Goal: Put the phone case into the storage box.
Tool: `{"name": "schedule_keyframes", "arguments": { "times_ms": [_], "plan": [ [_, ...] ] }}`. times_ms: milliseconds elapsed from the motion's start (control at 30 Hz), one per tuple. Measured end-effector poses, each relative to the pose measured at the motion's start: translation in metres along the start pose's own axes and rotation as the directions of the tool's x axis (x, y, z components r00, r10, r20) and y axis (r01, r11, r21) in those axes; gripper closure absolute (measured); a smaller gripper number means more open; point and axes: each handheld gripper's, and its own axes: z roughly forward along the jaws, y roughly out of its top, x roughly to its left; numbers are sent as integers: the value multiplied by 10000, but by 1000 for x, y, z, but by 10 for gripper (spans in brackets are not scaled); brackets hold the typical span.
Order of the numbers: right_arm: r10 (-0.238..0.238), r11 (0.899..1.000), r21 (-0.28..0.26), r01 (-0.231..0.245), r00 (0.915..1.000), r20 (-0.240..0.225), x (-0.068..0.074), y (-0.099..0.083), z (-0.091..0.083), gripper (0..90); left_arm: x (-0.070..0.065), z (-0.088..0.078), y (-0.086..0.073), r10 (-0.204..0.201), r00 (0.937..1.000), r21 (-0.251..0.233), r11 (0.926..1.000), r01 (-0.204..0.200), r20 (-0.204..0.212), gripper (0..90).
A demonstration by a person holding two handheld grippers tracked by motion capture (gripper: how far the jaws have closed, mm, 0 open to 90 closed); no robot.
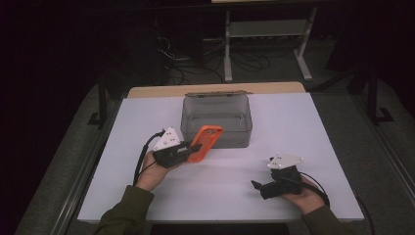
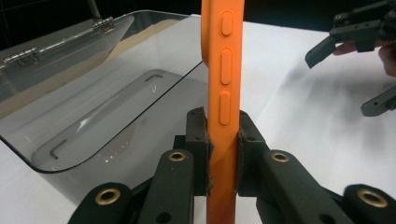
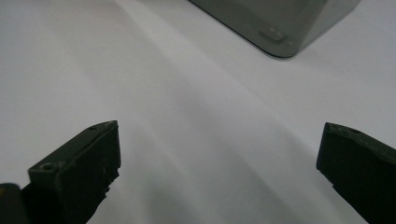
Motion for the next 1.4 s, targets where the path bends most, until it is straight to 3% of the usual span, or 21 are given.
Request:
{"name": "schedule_keyframes", "arguments": {
  "times_ms": [300,833,1400],
  "plan": [
    [40,10000,-1,-40,10000,73,0,0,-1,0,11,-6,17,-294,9993,-270,9992,300,243,791],
    [30,10000,-30,-30,10000,60,-1,-1,-1,0,33,-12,70,-195,9994,-479,9986,209,289,791],
    [78,9999,-82,-77,9999,86,0,-1,-1,0,64,1,100,-542,9985,-69,9985,542,78,791]
  ]
}}
